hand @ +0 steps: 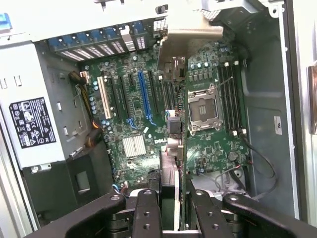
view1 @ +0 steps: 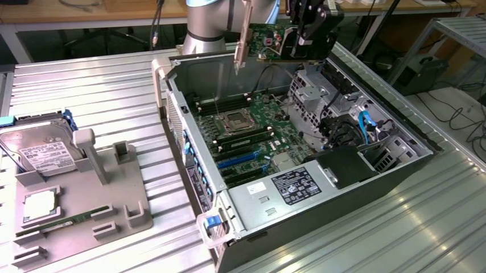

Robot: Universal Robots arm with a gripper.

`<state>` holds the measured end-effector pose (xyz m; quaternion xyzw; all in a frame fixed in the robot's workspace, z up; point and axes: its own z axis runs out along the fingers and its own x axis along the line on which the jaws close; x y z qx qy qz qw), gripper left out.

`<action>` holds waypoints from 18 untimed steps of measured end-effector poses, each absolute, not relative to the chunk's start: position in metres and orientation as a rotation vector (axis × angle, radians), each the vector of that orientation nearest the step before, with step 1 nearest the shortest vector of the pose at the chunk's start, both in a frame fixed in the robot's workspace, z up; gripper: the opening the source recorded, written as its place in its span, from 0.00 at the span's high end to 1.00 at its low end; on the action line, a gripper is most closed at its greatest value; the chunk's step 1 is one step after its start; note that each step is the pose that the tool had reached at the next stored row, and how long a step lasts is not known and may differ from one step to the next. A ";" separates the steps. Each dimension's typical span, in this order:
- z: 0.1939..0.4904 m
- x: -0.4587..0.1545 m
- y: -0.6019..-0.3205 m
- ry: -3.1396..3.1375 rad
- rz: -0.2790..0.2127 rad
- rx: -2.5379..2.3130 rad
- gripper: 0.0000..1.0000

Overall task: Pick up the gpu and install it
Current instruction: 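Insert the gpu into the slot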

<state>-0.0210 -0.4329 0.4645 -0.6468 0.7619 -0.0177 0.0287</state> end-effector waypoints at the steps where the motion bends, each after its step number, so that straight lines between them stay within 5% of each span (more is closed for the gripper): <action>1: 0.464 -0.021 -0.433 2.342 -0.054 -2.006 0.72; 18: 0.464 -0.021 -0.433 2.160 -0.047 -2.197 0.72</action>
